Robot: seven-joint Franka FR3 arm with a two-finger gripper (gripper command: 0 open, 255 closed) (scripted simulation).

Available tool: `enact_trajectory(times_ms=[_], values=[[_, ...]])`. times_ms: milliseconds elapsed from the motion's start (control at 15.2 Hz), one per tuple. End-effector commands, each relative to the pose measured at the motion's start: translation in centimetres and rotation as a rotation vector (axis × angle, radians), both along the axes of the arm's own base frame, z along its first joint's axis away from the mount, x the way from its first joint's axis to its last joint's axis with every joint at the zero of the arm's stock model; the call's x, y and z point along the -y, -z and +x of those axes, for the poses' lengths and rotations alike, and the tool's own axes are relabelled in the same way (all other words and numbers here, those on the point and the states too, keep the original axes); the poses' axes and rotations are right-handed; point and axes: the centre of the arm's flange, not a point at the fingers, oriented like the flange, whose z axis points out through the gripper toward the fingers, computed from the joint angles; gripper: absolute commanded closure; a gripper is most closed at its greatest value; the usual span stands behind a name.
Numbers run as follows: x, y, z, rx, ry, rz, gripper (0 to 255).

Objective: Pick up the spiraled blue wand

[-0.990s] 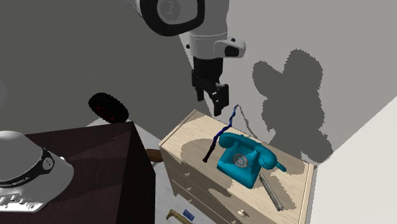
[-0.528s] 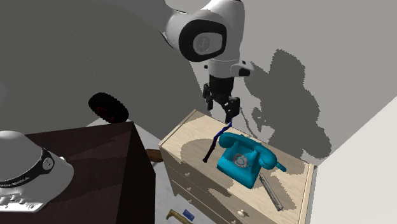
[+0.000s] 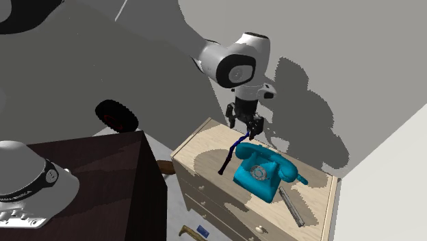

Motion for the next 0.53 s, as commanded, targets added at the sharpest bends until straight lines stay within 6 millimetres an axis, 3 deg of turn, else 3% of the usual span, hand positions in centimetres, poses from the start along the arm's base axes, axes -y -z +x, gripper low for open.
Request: enact_trajectory(times_ms=[0, 330, 462], values=[[-0.1, 1.2, 0.2, -0.002, -0.006, -0.001, 0], [-0.1, 4.1, 0.2, -0.002, -0.006, -0.001, 0], [-0.1, 4.1, 0.2, -0.002, -0.006, -0.001, 0]])
